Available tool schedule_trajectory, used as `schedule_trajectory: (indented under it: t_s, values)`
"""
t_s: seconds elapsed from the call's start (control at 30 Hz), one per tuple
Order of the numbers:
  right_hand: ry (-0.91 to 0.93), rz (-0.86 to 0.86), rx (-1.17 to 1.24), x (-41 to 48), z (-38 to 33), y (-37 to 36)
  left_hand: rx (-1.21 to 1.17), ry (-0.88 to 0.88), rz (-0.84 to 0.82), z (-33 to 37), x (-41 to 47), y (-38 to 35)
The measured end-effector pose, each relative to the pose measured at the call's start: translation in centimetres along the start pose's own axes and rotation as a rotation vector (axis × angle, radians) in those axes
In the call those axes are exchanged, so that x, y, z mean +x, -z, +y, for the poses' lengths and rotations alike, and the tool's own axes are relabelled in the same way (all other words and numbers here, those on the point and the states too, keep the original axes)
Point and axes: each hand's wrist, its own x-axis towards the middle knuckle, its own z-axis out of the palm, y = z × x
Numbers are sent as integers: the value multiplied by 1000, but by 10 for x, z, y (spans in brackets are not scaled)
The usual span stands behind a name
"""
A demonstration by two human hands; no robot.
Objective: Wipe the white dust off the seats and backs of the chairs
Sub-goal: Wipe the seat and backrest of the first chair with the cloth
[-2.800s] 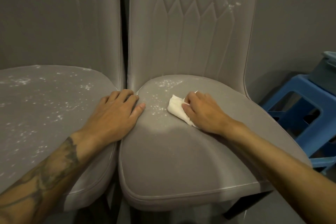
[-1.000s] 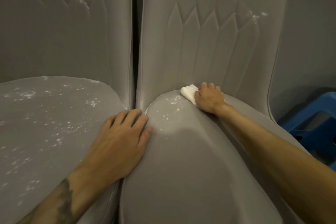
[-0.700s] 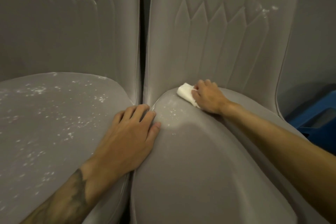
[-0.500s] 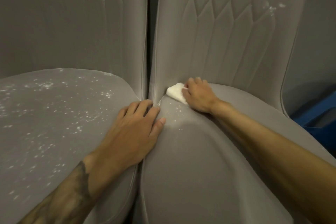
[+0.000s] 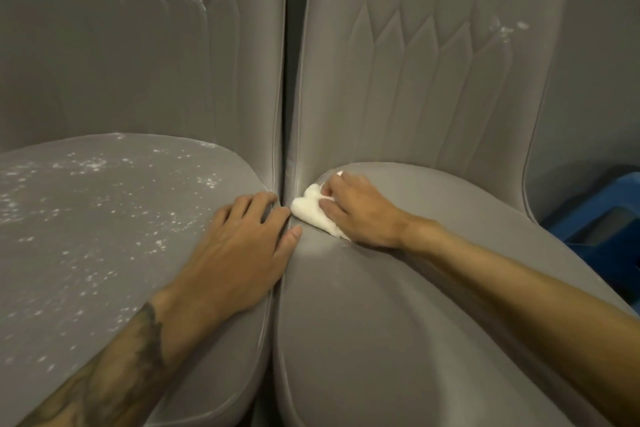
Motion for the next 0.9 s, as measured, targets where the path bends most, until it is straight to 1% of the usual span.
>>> schedule_trajectory:
  t_s: [0.03, 0.07, 0.17, 0.2, 0.27, 0.37, 0.4, 0.43, 0.47, 0.53, 0.57, 0.6, 0.67, 0.73, 0.8, 0.83, 0.87, 0.9]
  values:
    - [2, -18, -5, -1, 6, 5, 0, -2, -6, 0, 0, 1]
    - [-43, -32, -26, 3, 12, 9, 10, -7, -21, 1, -1, 3]
    - [-295, -26, -150, 25, 25, 15, 65, -36, -74, 1, 0, 3]
    - [-316, -22, -178, 28, 20, 14, 66, -35, -75, 1, 0, 3]
    - [-246, -12, -135, 23, 3, 6, 84, -47, -56, -1, -1, 2]
    - [0, 6, -17, -15, -13, 1, 86, -51, -10, -2, -1, 0]
    - [32, -12, -10, -23, -9, 6, 75, -52, -7, -3, 0, -1]
    - [19, -22, -23, -24, -1, 13, 70, -54, -9, -4, 0, -3]
    - [-45, -29, -47, -23, 9, 19, 63, -55, -11, -5, 0, -4]
    - [-264, -15, -94, -18, 29, 28, 66, -54, -12, -5, 1, -6]
    - [-339, 3, -113, -15, 33, 28, 81, -55, -12, -6, 1, -6]
    - [-369, 13, -126, -14, 28, 27, 94, -57, -18, -6, 0, -6]
    - [-331, 20, -92, -22, 8, 18, 92, -56, -30, -6, 0, -5]
    - [-145, 50, 7, -47, -12, 9, 109, -61, -29, -5, 1, -4]
    - [6, 17, 62, -76, -21, 13, 111, -63, -33, -6, 2, -4]
    - [33, -12, 44, -81, -15, 19, 103, -63, -36, -7, 2, -4]
    - [8, -31, 5, -81, -6, 24, 94, -61, -36, -7, 1, -5]
    - [-72, -33, -39, -77, 5, 28, 76, -58, -27, -7, 1, -7]
